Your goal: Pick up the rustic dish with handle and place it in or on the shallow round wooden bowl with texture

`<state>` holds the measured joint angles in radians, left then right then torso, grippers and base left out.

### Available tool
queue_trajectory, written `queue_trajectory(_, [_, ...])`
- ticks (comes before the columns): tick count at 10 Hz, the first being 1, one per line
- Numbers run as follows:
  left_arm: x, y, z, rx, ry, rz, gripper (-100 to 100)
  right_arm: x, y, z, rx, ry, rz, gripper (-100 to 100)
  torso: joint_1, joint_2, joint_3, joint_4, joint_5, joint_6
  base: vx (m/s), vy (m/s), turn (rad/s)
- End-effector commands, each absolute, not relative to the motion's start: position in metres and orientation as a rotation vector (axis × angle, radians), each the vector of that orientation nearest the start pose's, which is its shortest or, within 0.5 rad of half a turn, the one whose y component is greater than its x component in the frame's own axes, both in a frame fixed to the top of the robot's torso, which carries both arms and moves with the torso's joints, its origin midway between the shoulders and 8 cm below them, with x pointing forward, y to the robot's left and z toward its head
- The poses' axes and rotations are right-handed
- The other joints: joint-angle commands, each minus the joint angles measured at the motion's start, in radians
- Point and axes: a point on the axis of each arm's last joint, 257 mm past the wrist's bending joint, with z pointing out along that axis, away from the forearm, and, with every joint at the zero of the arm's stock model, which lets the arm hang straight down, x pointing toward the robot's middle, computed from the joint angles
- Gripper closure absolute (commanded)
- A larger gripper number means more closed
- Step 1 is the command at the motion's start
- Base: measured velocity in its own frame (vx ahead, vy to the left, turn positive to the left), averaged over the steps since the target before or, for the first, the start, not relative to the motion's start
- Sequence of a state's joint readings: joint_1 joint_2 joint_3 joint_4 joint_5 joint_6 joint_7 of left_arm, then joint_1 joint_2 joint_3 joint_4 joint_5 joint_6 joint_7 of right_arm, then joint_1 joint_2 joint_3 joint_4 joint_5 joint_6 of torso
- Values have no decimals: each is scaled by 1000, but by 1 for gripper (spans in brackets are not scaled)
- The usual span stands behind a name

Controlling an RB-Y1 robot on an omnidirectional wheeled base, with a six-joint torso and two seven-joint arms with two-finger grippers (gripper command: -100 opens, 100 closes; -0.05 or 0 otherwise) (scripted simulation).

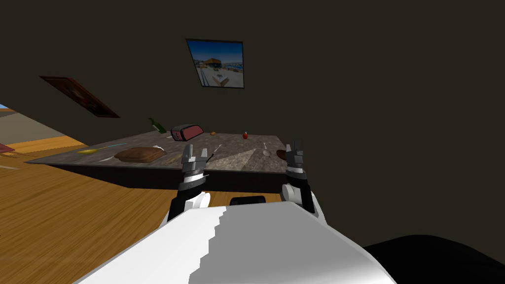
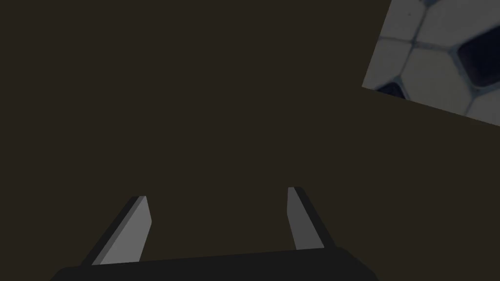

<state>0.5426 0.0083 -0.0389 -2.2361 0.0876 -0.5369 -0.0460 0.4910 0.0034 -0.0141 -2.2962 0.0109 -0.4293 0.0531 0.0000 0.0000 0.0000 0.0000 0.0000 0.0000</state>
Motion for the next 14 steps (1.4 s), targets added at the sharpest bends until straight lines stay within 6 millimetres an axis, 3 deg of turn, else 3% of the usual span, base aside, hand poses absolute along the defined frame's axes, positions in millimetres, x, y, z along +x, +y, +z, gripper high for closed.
queue_trajectory(1, [343,283,-3,-735,606,-1324,0,354,-279,22,636,692,1212,-100,0,0,0,0,0,0,-8,7,20])
queue_trajectory(7, [343,283,-2,-735,606,-1324,0,370,-255,17,455,856,1065,-100,3,3,2,1,1,0,-37,35,52])
queue_trajectory(14, [343,283,-2,-735,606,-1324,0,397,-239,-8,195,1046,755,-100,2,3,2,1,1,0,-44,48,93])
